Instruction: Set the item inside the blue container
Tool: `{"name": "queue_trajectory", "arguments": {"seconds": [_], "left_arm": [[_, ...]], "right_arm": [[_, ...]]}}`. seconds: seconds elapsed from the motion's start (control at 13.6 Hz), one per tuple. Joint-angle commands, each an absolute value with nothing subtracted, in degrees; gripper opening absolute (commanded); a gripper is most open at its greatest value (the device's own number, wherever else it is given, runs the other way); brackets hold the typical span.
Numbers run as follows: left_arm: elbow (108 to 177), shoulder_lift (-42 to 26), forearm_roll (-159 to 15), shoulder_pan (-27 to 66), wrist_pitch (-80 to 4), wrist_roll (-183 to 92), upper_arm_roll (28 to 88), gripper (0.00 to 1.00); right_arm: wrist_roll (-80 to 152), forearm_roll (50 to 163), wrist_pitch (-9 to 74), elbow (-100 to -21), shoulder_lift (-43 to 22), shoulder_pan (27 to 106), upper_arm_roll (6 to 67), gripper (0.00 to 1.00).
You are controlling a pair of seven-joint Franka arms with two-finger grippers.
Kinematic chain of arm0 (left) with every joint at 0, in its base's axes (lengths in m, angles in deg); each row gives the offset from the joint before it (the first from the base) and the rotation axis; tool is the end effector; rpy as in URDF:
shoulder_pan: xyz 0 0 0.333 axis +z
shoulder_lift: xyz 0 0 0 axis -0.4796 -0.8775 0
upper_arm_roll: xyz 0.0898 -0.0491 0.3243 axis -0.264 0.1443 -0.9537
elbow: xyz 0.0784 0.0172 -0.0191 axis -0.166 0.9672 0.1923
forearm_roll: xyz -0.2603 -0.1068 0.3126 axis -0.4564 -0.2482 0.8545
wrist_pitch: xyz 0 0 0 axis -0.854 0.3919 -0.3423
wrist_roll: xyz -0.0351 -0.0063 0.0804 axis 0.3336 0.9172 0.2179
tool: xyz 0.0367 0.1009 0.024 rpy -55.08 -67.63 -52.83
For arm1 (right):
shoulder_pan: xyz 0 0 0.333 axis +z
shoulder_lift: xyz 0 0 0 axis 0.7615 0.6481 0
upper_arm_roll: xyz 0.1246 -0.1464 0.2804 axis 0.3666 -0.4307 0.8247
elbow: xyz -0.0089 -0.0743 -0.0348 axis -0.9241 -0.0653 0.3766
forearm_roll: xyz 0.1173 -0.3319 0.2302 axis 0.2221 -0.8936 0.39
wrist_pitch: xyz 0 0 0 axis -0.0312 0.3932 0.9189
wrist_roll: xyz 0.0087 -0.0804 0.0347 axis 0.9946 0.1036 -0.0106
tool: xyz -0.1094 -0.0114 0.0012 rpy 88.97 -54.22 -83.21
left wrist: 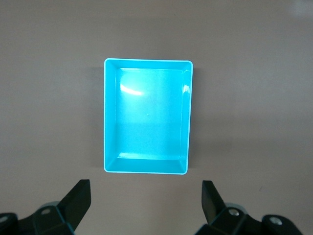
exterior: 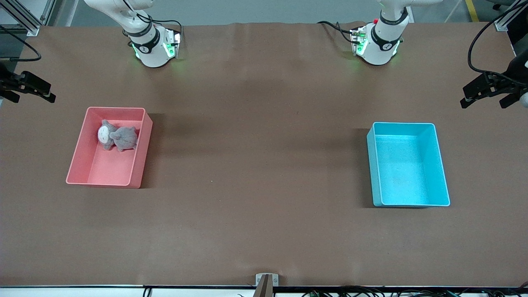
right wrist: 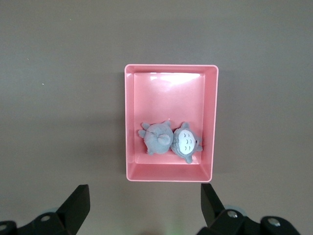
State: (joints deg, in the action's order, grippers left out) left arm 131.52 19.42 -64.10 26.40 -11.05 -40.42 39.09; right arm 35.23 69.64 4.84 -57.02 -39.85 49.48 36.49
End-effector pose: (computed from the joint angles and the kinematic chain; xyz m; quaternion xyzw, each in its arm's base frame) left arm 0.5718 -0.0183 0.6784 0.9995 -0.0036 0.0291 0.0110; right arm 0.5438 -0.0536 0.6514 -0.9998 0.0097 0.0164 0.0065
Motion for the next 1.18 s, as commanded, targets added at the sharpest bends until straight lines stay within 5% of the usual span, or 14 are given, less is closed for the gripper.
{"name": "queue_trajectory", "arguments": {"seconds": [0.0,1.11], "left_arm": [[131.51,20.14,-64.17,26.38,-10.64,-40.32,39.11,1.0],[131.51,20.06,-64.25,26.55,-10.64,-40.23,39.11,1.0]], "right_arm": [[35.3,69.91,4.58,-56.91,-39.8,49.69,36.48,1.0],[35.31,70.09,3.18,-56.56,-39.28,49.25,36.3,1.0]]}}
